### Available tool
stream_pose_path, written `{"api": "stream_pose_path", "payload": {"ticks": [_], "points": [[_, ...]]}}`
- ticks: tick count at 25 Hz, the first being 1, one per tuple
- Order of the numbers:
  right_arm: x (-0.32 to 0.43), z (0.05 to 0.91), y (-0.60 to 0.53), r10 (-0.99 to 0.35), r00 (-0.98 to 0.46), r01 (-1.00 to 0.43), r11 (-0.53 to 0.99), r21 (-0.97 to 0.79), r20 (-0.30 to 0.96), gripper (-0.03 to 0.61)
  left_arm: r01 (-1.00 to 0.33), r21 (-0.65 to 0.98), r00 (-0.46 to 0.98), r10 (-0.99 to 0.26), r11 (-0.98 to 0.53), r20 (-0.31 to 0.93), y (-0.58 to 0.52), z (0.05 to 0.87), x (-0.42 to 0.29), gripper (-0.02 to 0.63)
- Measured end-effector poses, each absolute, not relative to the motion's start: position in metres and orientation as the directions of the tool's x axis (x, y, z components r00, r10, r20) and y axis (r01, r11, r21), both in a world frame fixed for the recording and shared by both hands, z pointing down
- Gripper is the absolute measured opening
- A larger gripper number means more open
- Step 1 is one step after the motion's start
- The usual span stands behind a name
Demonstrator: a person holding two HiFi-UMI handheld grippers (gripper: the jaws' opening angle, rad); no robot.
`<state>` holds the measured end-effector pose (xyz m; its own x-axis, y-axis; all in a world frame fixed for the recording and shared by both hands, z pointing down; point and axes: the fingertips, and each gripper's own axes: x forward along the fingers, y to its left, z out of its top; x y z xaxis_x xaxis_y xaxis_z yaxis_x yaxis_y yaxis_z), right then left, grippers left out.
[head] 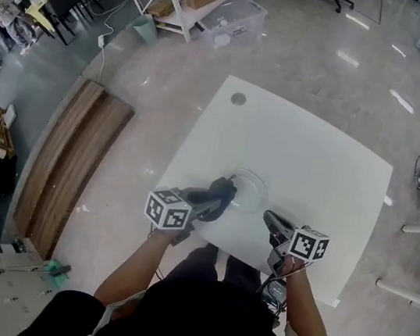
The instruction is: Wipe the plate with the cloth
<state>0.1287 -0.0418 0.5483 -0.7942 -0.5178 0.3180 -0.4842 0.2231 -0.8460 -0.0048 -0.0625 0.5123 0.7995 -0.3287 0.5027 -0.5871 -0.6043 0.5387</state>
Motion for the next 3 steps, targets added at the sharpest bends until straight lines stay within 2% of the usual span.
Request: {"api": "stream_pose_path", "payload": {"ticks": [3], "points": [[0.1216, 0.5446, -0.0319, -0.519, -0.793, -0.487, 0.224, -0.844, 0.320, 0.003, -0.581, 0.556, 0.806, -0.326, -0.594, 0.494, -0.0525, 0.5113, -0.0166, 0.049]]}}
